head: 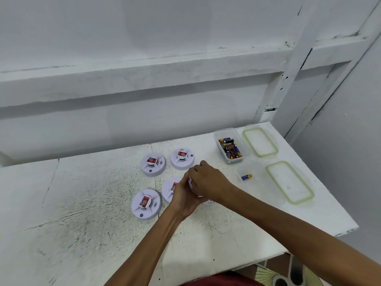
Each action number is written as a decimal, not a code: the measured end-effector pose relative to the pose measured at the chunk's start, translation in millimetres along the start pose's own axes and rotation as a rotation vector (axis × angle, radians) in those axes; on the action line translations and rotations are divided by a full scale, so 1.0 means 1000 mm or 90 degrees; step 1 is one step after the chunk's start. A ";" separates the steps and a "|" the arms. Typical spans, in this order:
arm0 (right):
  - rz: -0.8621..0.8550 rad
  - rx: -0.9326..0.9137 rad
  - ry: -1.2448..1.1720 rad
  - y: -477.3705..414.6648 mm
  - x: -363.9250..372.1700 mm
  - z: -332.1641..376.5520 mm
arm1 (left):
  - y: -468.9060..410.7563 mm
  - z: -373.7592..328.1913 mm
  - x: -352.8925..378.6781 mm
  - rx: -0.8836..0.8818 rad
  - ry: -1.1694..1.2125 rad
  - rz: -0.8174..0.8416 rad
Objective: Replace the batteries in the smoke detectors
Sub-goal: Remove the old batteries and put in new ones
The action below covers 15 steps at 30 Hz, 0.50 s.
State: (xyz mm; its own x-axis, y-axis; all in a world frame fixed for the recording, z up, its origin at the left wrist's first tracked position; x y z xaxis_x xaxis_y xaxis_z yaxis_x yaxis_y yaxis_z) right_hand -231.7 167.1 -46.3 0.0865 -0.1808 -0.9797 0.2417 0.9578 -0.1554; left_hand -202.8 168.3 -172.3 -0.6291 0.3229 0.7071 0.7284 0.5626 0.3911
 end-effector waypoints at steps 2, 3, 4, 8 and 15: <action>0.018 0.031 0.015 0.000 0.004 -0.004 | 0.001 -0.001 0.003 -0.007 0.001 0.004; 0.010 0.029 0.019 0.001 0.003 -0.002 | 0.002 -0.002 0.004 -0.011 0.007 0.003; 0.009 0.029 0.018 0.003 0.001 0.000 | 0.004 -0.003 0.005 -0.013 0.016 0.000; -0.019 0.017 0.047 0.008 0.005 0.002 | 0.007 -0.003 0.004 -0.036 0.020 0.002; -0.019 -0.048 0.041 0.014 0.009 0.005 | 0.007 -0.011 -0.004 0.000 -0.049 -0.018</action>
State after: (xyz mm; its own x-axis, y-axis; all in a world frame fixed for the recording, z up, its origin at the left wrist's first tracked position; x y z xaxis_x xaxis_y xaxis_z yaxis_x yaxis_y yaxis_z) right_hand -222.7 177.8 -57.0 0.0172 -0.1968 -0.9803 0.1699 0.9668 -0.1911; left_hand -192.9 162.7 -166.0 -0.6684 0.3639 0.6487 0.7100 0.5720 0.4107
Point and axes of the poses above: each hand's wrist, its own y-axis away from the middle knuckle, its own x-axis out of the palm, z = x × y, the point moved 10 cm from there along -y, towards the middle knuckle, and after that the axes turned 9 degrees about x, right-handed, at the moved point
